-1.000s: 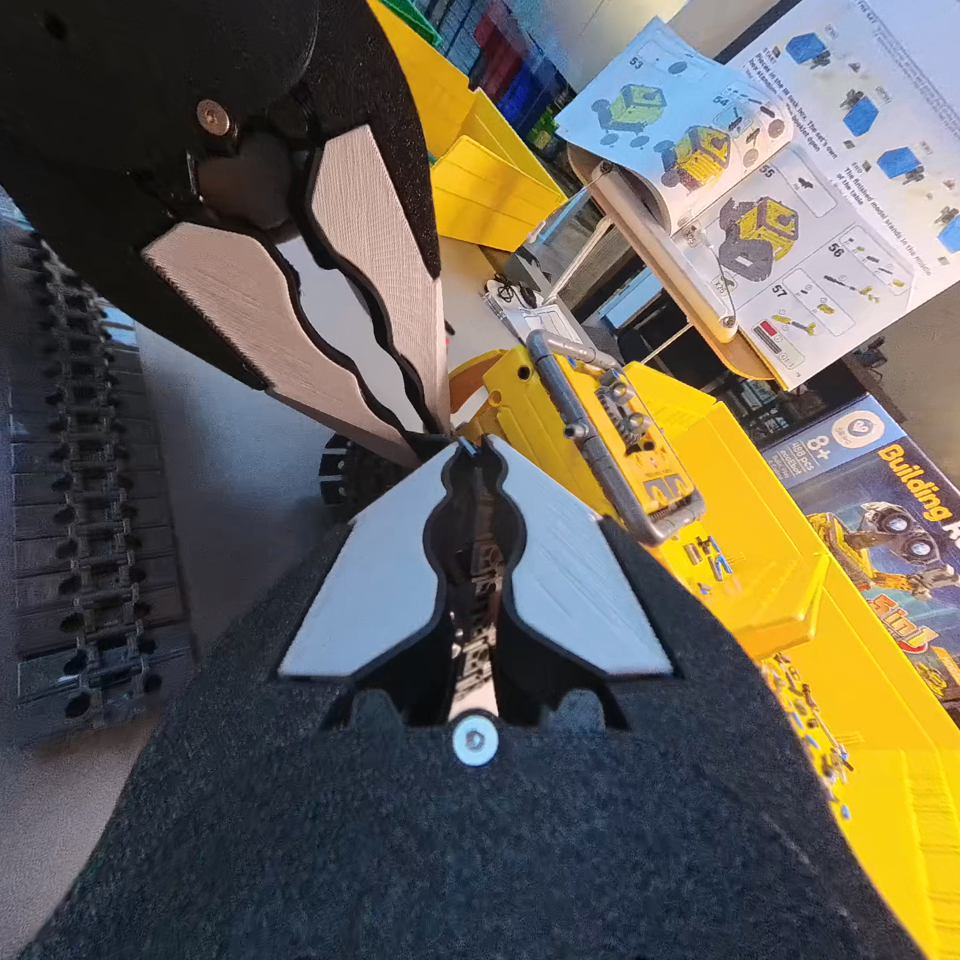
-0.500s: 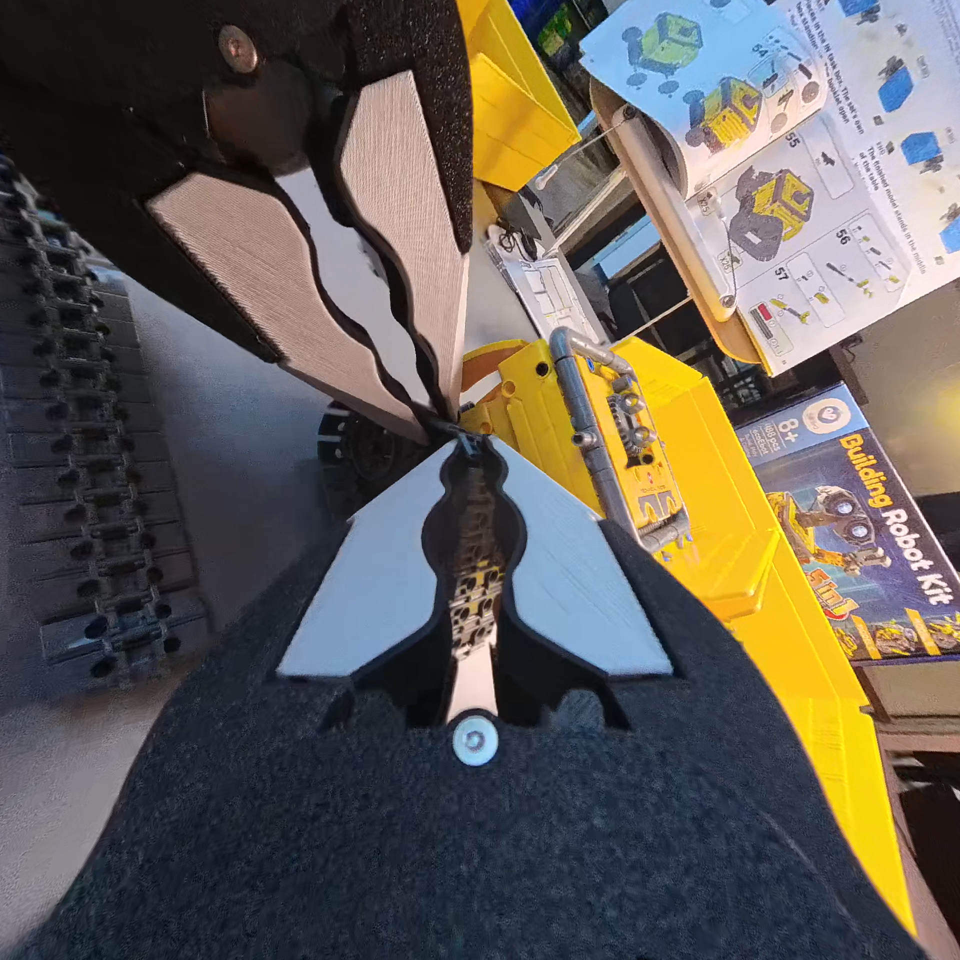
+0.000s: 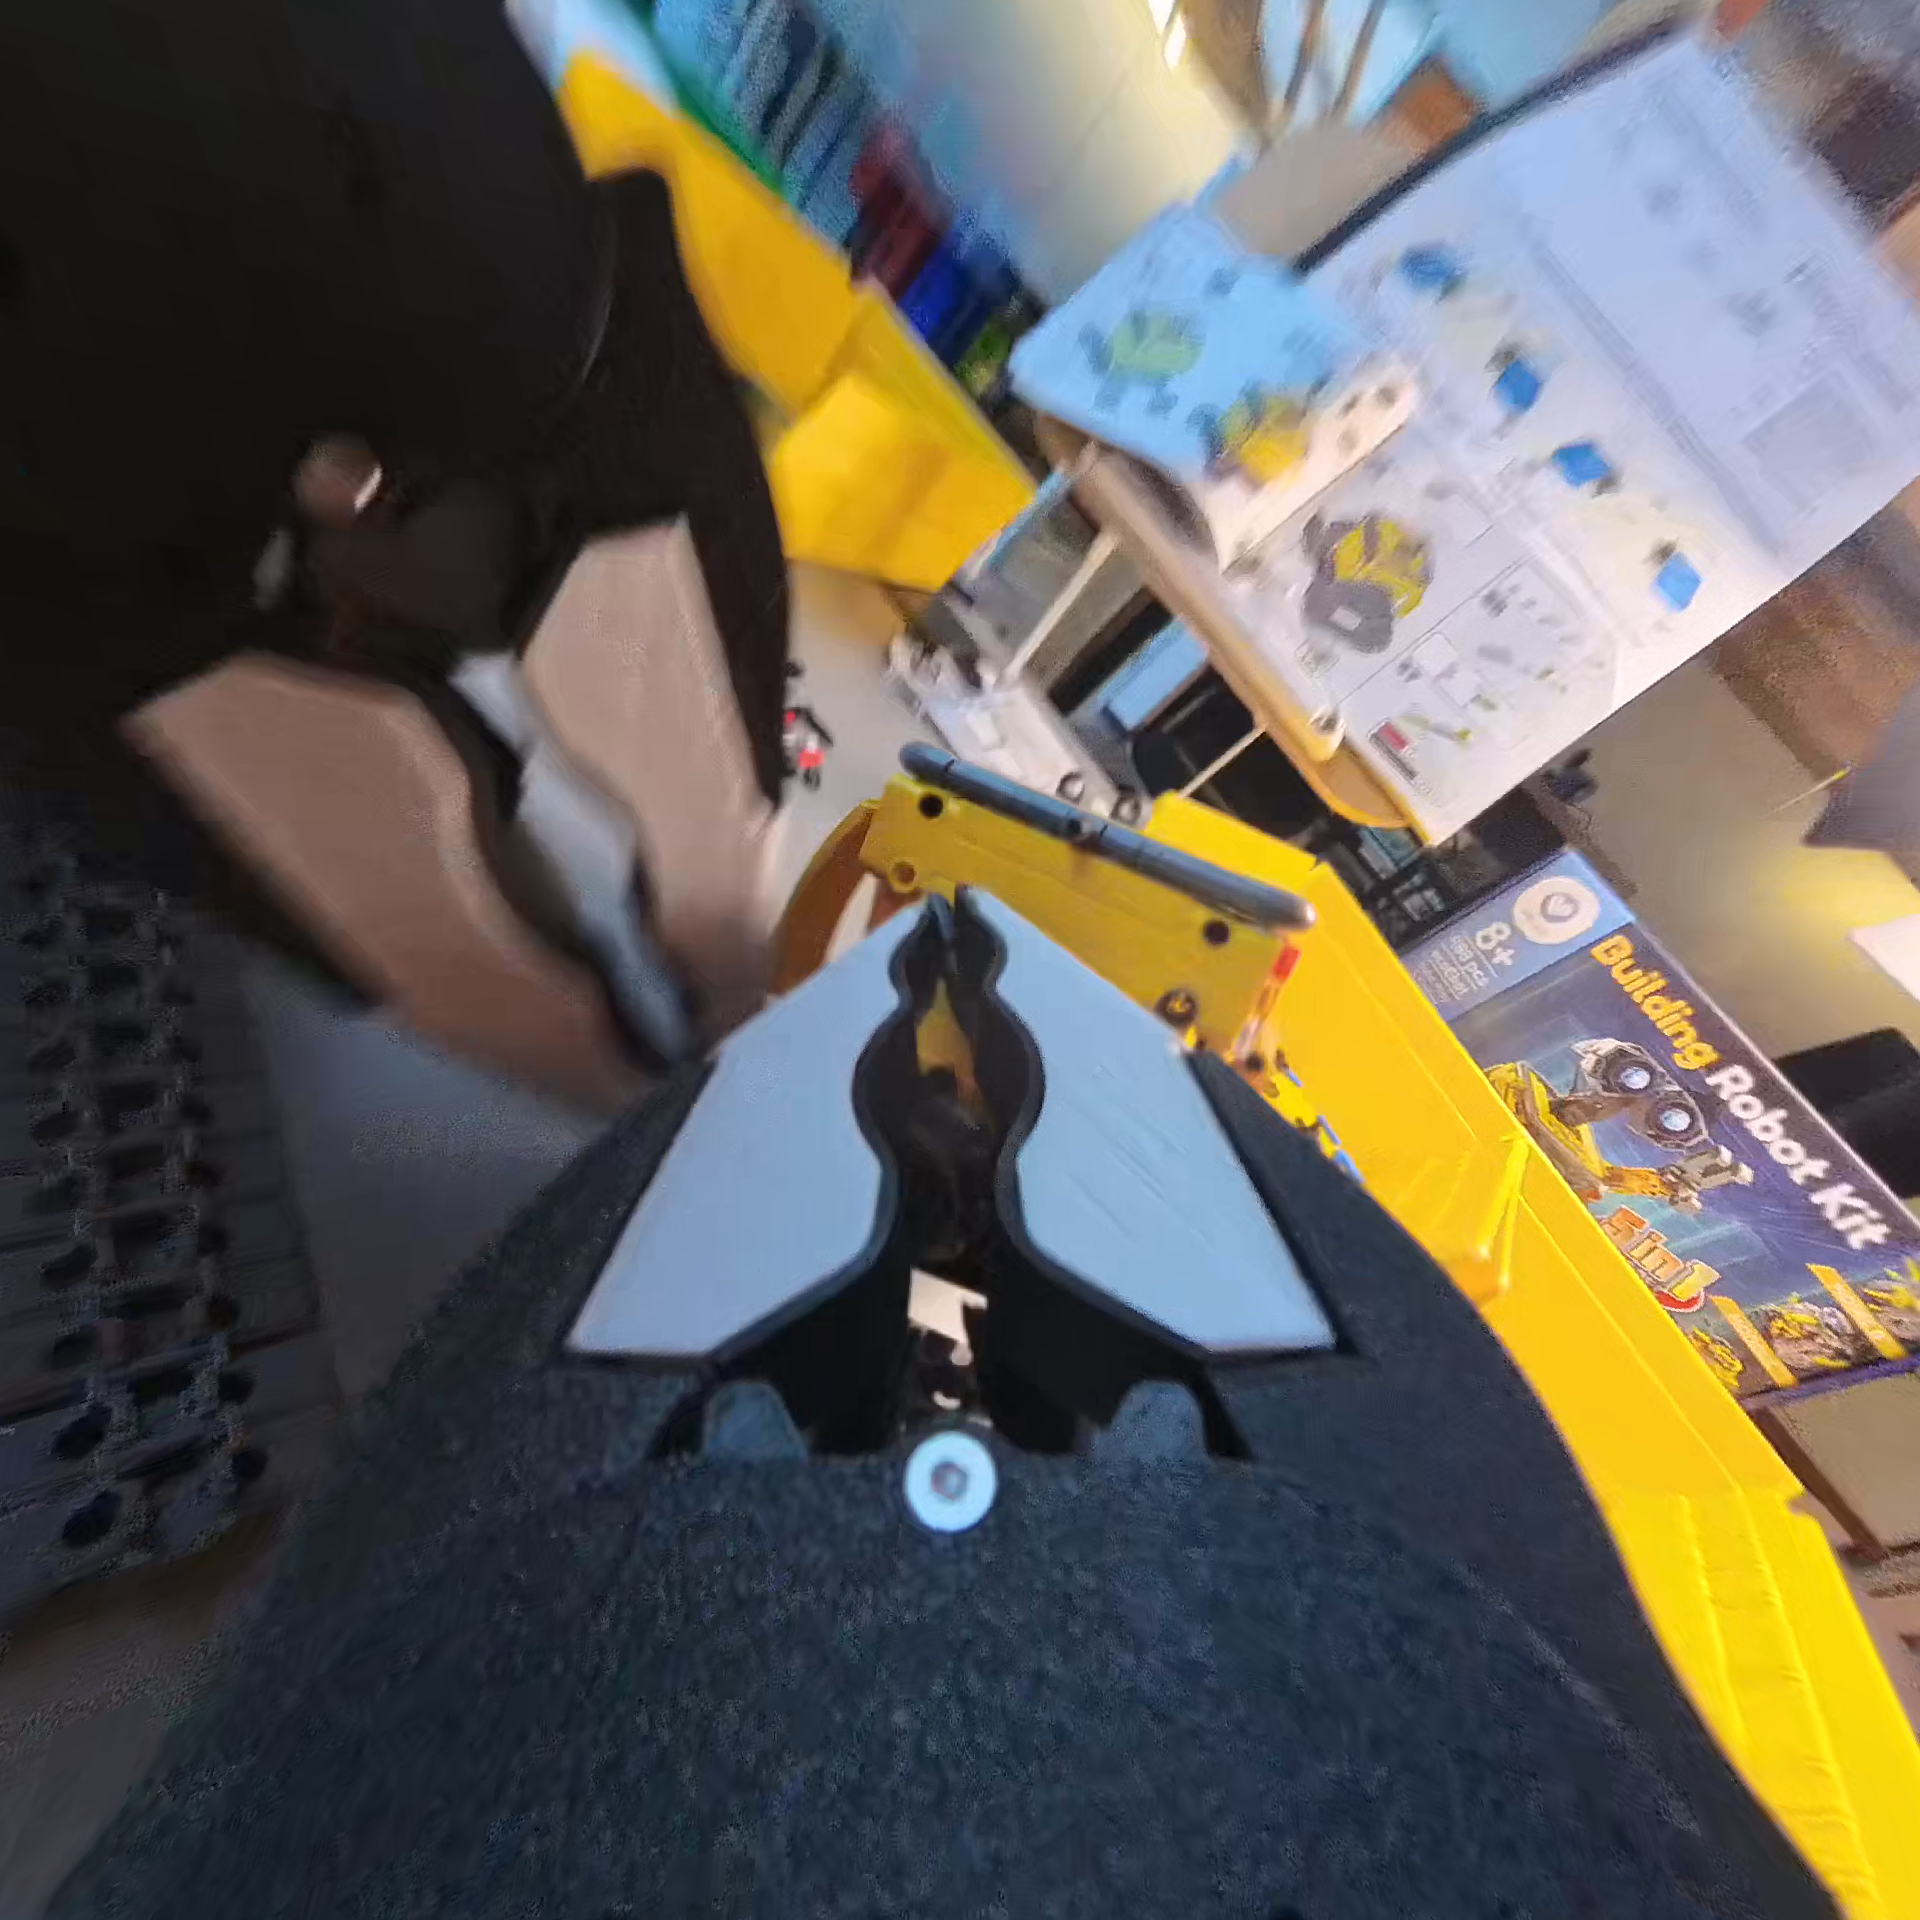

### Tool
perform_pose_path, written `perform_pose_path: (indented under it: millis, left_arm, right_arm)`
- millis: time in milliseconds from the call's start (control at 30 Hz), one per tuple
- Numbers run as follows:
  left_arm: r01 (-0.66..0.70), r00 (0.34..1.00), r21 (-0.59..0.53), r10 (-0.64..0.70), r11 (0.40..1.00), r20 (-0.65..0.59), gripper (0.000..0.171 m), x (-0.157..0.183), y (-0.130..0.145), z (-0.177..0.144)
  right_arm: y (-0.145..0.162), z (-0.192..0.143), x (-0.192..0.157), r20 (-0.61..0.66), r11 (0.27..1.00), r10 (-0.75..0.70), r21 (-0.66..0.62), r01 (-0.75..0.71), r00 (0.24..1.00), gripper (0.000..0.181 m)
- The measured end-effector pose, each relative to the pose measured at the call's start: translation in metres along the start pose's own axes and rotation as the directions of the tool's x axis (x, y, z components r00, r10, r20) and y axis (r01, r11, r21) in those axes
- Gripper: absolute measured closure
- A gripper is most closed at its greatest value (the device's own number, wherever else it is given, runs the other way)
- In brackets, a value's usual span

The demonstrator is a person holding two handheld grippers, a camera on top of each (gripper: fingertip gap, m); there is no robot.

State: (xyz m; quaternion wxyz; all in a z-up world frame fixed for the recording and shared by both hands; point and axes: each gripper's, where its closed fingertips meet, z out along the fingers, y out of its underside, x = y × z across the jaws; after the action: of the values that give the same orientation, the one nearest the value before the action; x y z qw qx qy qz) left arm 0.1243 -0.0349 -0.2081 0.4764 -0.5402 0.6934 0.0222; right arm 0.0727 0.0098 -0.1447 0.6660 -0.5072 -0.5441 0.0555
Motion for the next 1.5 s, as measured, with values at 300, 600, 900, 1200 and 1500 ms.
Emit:
perform_pose_path:
  millis: [300, 600, 900, 1200, 1500]
  left_arm:
    - [0.179, 0.98, 0.124, -0.166, 0.976, -0.109, 0.171, 0.004, -0.012, -0.015]
    - [0.42, 0.905, 0.155, -0.4, 0.894, -0.147, 0.171, -0.02, 0.017, -0.038]
    - [0.766, 0.633, 0.186, -0.672, 0.615, -0.384, 0.125, -0.016, 0.034, -0.075]
    - [0.788, 0.61, 0.234, -0.771, 0.569, -0.18, 0.171, -0.043, 0.08, -0.121]
    - [0.826, 0.563, -0.05, -0.822, 0.561, 0.089, 0.139, -0.027, 0.193, -0.158]
  right_arm:
    - [0.001, -0.018, 0.031, 0.013, 0.968, 0.236, 0.086, -0.236, 0.972, 0.181]
    - [0.017, -0.021, 0.04, 0.011, 0.938, 0.345, 0.022, -0.345, 0.938, 0.179]
    - [0.042, -0.039, 0.013, 0.147, 0.904, 0.418, -0.167, -0.394, 0.897, 0.164]
    - [0.025, -0.036, 0.034, 0.195, 0.911, 0.403, -0.177, -0.372, 0.894, 0.131]
    - [0.004, 0.048, 0.024, 0.193, 0.839, 0.506, -0.335, -0.428, 0.841, 0.073]
